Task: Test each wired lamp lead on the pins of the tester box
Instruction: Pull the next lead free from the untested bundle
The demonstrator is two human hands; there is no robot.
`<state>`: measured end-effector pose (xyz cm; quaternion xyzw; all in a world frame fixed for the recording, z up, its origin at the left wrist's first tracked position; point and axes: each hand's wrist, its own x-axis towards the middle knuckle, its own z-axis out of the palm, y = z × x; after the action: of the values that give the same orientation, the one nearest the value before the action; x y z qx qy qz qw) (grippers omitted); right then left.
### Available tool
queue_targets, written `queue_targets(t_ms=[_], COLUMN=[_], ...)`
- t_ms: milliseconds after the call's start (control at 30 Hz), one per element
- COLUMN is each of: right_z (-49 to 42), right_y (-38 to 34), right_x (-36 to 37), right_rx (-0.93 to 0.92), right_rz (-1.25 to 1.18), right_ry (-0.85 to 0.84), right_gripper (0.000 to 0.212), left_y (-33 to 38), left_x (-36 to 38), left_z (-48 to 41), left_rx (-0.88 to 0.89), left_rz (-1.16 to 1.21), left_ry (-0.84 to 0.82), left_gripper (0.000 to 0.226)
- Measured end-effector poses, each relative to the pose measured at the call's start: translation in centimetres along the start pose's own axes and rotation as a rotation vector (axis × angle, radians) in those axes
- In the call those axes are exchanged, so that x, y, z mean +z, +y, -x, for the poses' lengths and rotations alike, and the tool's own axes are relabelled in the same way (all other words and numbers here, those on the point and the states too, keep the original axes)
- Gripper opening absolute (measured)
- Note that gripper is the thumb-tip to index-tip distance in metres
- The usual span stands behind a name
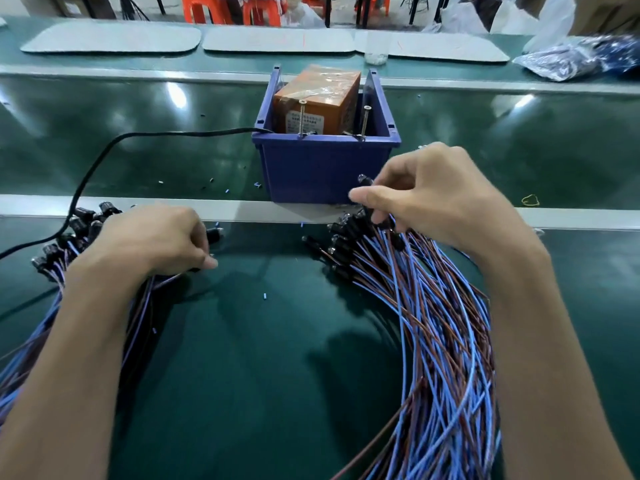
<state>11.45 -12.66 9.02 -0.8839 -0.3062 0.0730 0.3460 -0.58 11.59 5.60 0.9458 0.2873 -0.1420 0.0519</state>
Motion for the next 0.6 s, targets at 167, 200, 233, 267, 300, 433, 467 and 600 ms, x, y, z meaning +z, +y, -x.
queue_targets(t_ms=[167, 200, 233, 267, 300, 433, 467, 600], right_z=[0.2, 0.1, 0.1, 0.1, 0.2, 0.4, 0.4, 0.2], right_y=[-0.9, -1.0, -1.1, -1.3, -1.5, -1.9, -1.9, -1.8], right_x=[1.5, 1.9, 2.2, 2.4, 2.6, 2.2, 2.0, 1.8], right_rx=[-0.1, -0.107, -0.115, -0.125, -0.137, -0.208, -0.216, -0.144], right_rz=[-0.142, -0.156, -0.178, -0.212, -0.268, -0.513, -0.552, -0.583], right_ry=[-0.332, -0.381, -0.423, -0.455, -0.476, -0.471, -0.438, -0.181], right_gripper=[0.021, 0.028, 0.032, 0.033, 0.03, 0.018, 0.018, 0.019], left_y=[3.0, 3.7, 4.6, 5.4, 6.2, 8.7, 9.1, 10.3], left_x=[-1.5, -1.8, -2.2, -2.4, -2.6, -2.7, -2.6, -2.5], left_z=[2.0, 2.6, 3.2, 3.9, 4.4, 6.0, 6.2, 6.6], left_rx=[0.302, 0.371, 0.435, 0.493, 0.538, 0.615, 0.624, 0.628], left_rz=[0.37, 0.515, 0.638, 0.734, 0.819, 1.095, 1.142, 1.488], left_ry=[0.308, 0.362, 0.408, 0.449, 0.48, 0.525, 0.536, 0.396], left_gripper=[0.016, 0.017, 0.018, 0.018, 0.015, 0.006, 0.007, 0.011])
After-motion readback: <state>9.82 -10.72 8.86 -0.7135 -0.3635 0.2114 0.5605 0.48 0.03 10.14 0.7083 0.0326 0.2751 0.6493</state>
